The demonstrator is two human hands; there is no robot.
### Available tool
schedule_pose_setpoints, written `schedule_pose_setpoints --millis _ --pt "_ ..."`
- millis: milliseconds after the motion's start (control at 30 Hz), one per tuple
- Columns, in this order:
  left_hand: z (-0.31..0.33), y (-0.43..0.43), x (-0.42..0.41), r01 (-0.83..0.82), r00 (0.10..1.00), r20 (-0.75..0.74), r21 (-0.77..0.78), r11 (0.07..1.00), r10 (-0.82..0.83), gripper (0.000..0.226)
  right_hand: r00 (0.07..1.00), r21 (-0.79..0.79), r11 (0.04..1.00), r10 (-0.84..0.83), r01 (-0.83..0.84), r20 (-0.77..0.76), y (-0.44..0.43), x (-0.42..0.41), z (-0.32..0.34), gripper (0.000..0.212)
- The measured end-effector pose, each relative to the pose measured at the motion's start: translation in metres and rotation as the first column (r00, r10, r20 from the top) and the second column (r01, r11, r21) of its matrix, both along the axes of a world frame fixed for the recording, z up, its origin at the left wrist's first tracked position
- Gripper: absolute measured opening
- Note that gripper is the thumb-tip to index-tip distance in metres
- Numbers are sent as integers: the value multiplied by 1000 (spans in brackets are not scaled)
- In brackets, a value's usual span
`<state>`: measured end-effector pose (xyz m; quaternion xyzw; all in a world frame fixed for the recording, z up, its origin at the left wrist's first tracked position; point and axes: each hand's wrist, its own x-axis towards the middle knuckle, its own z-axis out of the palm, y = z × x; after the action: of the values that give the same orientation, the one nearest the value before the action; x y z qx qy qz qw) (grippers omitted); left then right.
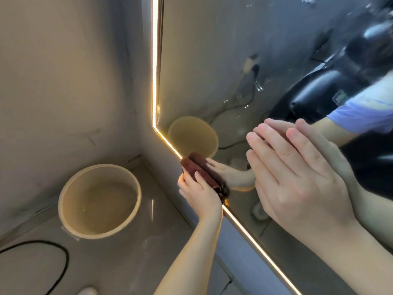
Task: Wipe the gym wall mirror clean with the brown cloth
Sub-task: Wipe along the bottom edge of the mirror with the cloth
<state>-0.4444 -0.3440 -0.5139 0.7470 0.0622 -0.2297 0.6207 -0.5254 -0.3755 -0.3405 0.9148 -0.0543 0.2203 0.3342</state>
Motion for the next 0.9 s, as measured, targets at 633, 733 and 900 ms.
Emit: schedule_pose_setpoints --millis 633,733,900 --pt "145 -6 11 97 765 637 -255 962 92 57 986 201 978 18 -52 167 14 -12 21 29" --pt "160 -6 15 122 732 673 -285 951 108 57 982 214 976 -7 -34 187 17 -15 23 30" --pt "160 -7 24 154 734 675 -278 948 79 59 977 216 976 -28 -19 212 21 -17 28 30"
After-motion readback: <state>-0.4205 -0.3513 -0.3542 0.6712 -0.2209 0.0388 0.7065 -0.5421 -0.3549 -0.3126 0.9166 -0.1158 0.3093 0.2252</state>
